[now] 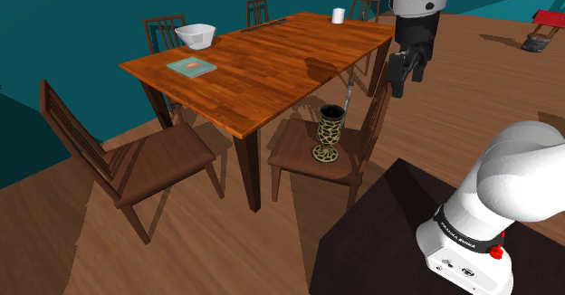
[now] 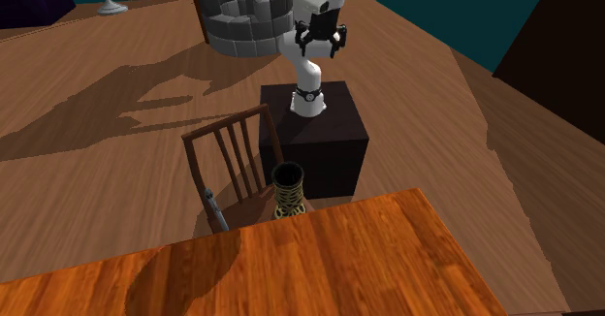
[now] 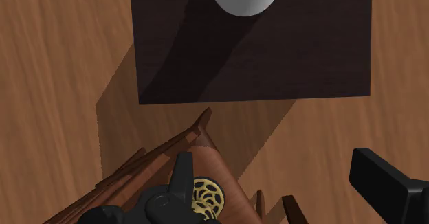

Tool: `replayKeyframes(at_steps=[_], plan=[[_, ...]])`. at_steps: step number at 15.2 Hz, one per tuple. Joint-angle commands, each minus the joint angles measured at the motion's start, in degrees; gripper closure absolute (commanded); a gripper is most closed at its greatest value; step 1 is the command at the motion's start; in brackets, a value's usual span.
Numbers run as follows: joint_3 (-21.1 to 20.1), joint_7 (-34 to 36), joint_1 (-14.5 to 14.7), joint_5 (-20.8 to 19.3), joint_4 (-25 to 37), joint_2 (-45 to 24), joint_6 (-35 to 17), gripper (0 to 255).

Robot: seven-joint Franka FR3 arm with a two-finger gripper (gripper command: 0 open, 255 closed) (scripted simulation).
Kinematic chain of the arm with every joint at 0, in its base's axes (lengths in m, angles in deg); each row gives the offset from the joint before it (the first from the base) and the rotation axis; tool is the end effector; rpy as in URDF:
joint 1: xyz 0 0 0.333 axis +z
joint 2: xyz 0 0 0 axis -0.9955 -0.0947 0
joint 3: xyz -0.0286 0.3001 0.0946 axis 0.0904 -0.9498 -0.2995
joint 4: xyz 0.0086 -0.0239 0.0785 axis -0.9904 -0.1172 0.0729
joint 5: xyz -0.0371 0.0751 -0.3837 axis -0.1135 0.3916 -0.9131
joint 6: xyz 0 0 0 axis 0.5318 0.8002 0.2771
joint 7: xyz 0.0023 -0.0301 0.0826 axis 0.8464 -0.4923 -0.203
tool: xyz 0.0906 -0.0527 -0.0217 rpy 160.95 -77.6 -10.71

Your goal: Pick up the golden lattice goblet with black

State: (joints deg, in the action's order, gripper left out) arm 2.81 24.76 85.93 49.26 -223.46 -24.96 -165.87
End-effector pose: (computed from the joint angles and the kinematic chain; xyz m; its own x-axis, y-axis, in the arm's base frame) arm 0.2764 0.0082 0.5547 0.9842 -0.0447 -0.1711 -0.0278 -0.9946 0.1001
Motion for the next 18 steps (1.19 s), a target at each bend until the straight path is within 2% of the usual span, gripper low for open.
replayKeyframes(at_steps=[1,9,18], plan=[[0.0,0.0,0.0,0.0,0.0,0.0,0.0,0],[-1.3,14.1,-4.8,4.7,-0.5,-14.9,-15.1,0],[-0.6,27.2,-9.2,8.6,3.7,-33.5,-30.1,0]])
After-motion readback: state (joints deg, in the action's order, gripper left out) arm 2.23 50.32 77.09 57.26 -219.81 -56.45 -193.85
